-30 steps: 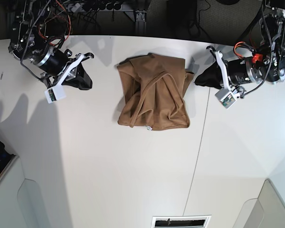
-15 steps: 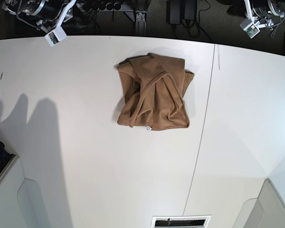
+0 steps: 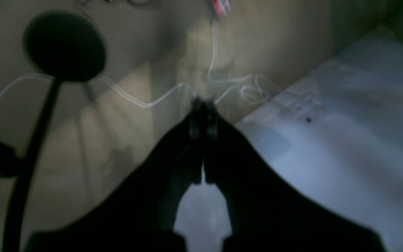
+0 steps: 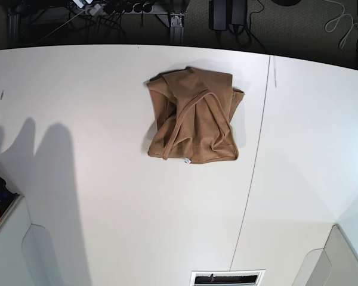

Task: Layout the t-shirt on the table in an organized manner, then fold the t-shirt properly

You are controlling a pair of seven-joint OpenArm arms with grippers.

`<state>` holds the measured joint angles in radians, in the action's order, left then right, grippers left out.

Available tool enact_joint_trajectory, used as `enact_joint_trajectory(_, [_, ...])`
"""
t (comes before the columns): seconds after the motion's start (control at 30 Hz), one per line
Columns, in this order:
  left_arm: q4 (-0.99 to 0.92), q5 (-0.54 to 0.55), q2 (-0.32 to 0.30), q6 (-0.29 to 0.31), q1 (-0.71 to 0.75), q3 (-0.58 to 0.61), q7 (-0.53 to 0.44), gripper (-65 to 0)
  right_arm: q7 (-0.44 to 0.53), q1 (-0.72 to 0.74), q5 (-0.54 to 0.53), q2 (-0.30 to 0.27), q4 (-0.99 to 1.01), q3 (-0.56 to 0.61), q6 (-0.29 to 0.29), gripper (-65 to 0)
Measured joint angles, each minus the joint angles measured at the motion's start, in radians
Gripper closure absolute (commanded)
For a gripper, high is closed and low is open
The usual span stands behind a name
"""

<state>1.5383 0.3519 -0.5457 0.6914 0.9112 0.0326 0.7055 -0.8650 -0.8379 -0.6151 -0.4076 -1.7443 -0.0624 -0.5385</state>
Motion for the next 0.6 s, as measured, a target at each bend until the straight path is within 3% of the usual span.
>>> enact_joint_trajectory(0.13, [-0.142, -0.126, 0.06, -0.138, -0.13, 0.108, 0.006, 0.0, -0.004, 0.052, 0.039, -0.022, 0.108, 0.11, 0.03, 0.0])
enact_joint_trajectory(0.23, [-0.262, -0.161, 0.118, -0.155, -0.255, 0.174, 0.003, 0.0, -0.002, 0.129, 0.084, -0.021, 0.194, 0.187, 0.099, 0.0])
enact_joint_trajectory(0.33, [-0.385, -0.16, 0.15, -0.154, -0.366, 0.256, 0.002, 0.0, 0.0, 0.202, 0.169, -0.002, 0.279, 0.238, 0.127, 0.0])
enact_joint_trajectory(0.6, [-0.664, -0.074, 0.207, -0.273, -0.596, 0.449, -0.034, 0.0, -0.026, 0.343, 0.282, 0.086, 0.501, 0.271, 0.106, 0.0])
